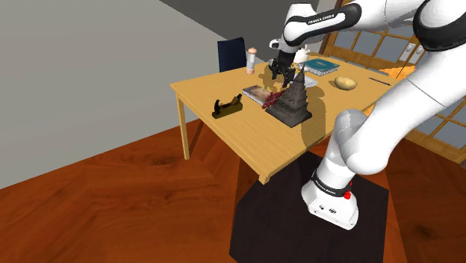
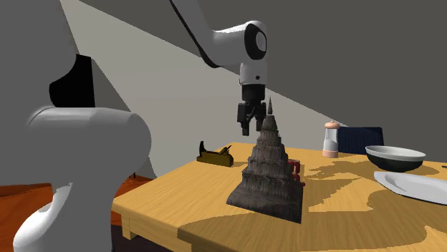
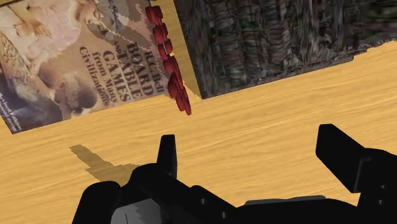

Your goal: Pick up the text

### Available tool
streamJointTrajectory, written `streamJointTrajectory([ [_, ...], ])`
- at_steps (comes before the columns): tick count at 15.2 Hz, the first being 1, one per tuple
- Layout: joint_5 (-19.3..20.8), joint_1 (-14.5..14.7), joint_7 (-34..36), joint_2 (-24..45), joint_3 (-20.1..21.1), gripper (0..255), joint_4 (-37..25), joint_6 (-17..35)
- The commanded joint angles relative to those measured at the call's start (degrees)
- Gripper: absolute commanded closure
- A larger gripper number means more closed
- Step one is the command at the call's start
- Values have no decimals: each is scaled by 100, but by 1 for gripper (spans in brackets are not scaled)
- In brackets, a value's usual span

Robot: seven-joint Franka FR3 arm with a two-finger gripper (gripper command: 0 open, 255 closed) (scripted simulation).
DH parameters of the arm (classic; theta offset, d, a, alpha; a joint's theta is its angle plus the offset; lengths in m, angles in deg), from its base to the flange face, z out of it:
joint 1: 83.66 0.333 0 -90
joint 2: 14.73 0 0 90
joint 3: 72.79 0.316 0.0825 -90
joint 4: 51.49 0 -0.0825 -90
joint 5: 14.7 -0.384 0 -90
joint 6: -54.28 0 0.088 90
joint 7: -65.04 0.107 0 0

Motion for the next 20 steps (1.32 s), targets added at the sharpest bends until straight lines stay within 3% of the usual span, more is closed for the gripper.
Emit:
streamJointTrajectory([
  [1,-296,410,-858,596,-553,0,-316,170],
  [3,-885,864,-1839,1377,-1189,0,-631,361],
  [4,-1361,1069,-2445,1896,-1510,0,-800,443],
  [12,-2120,944,-3017,2597,-1527,0,-502,1028],
  [14,-2117,930,-3015,2595,-1514,0,-502,1028],
  [15,-2125,926,-3024,2603,-1515,255,-508,1025],
  [20,-2122,927,-3022,2600,-1515,255,-509,1023],
])
